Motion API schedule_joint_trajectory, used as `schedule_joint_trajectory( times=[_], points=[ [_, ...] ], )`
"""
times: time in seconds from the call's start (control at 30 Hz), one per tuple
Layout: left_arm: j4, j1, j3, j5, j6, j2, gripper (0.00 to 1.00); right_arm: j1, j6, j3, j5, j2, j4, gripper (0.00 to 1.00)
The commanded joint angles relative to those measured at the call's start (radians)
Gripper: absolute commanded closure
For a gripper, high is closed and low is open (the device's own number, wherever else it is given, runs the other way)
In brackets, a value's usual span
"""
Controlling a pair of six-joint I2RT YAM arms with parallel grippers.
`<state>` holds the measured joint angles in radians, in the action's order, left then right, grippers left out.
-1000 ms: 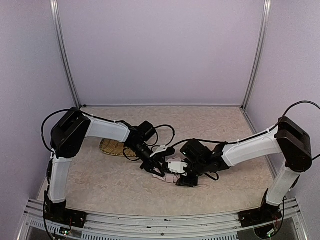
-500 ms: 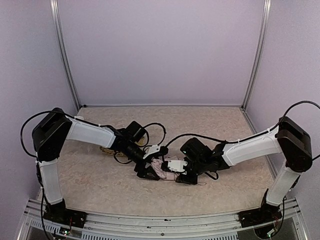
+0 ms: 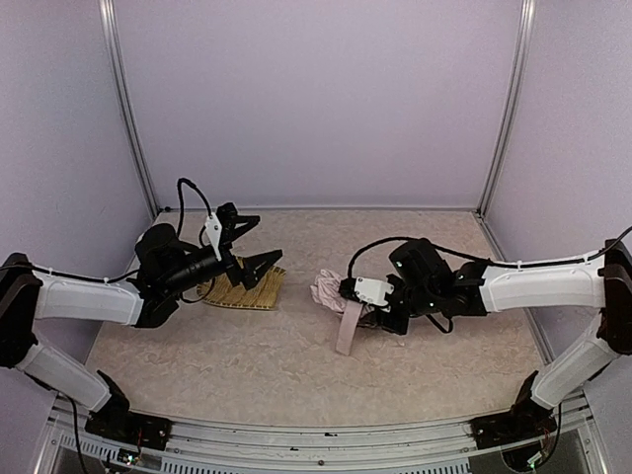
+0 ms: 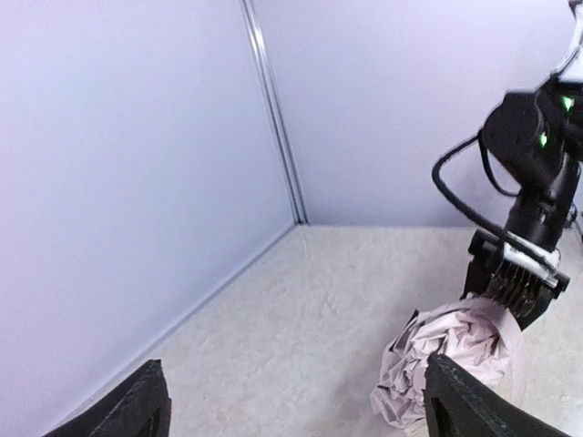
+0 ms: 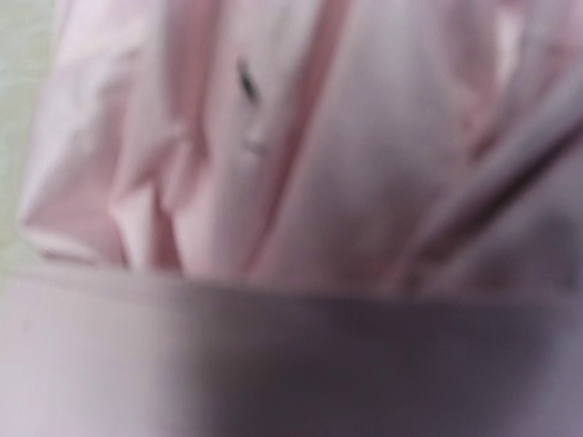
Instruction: Put away the umbrella
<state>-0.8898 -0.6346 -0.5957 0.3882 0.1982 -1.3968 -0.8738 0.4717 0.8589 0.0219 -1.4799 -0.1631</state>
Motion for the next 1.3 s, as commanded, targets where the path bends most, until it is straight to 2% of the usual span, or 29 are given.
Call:
schedule_joint_trajectory(
  times=[0.0, 0.07, 0.13, 0.23, 0.3, 0.4, 0.57, 1.0, 1.07, 1.1, 1.13, 1.17, 1.2, 1.27],
  points=[
    [-0.269, 0.019, 0.035, 0.236, -0.157, -0.042, 0.34, 0.047, 0.025, 0.058, 0.024, 0.07, 0.035, 1.0],
    [-0.277, -0.004, 0.043, 0.309, -0.189, -0.088, 0.56, 0.058, 0.039, 0.09, 0.012, 0.084, 0.024, 1.0],
    [-0.306, -0.048, 0.058, 0.35, -0.199, -0.129, 0.62, 0.063, 0.06, 0.139, -0.008, 0.088, 0.001, 1.0],
    [-0.378, -0.138, 0.079, 0.335, -0.154, -0.195, 0.59, 0.064, 0.093, 0.21, -0.012, 0.087, -0.037, 1.0],
    [-0.389, -0.188, 0.062, 0.29, -0.101, -0.241, 0.52, 0.065, 0.108, 0.252, 0.002, 0.088, -0.056, 1.0],
    [-0.451, -0.198, 0.014, 0.231, -0.142, -0.325, 0.45, 0.066, 0.129, 0.294, 0.03, 0.097, -0.062, 1.0],
    [-0.559, -0.194, -0.048, 0.218, -0.163, -0.41, 0.33, 0.066, 0.15, 0.338, 0.088, 0.102, -0.067, 1.0],
    [-0.281, -0.215, -0.254, 0.194, -0.058, -0.491, 0.29, 0.065, 0.157, 0.374, 0.15, 0.096, -0.065, 1.0],
    [-0.26, -0.219, -0.277, 0.2, -0.05, -0.492, 0.37, 0.065, 0.156, 0.374, 0.16, 0.099, -0.064, 1.0],
    [-0.242, -0.222, -0.288, 0.218, -0.049, -0.489, 0.47, 0.064, 0.154, 0.374, 0.161, 0.099, -0.064, 1.0],
    [-0.232, -0.225, -0.294, 0.235, -0.046, -0.484, 0.6, 0.065, 0.153, 0.373, 0.158, 0.1, -0.064, 1.0],
    [-0.227, -0.228, -0.295, 0.257, -0.043, -0.477, 0.77, 0.065, 0.151, 0.374, 0.154, 0.102, -0.064, 1.0],
    [-0.226, -0.23, -0.29, 0.269, -0.043, -0.47, 0.98, 0.065, 0.148, 0.372, 0.149, 0.105, -0.065, 1.0],
    [-0.228, -0.228, -0.27, 0.3, -0.056, -0.447, 1.0, 0.07, 0.139, 0.37, 0.142, 0.112, -0.062, 1.0]
  ],
)
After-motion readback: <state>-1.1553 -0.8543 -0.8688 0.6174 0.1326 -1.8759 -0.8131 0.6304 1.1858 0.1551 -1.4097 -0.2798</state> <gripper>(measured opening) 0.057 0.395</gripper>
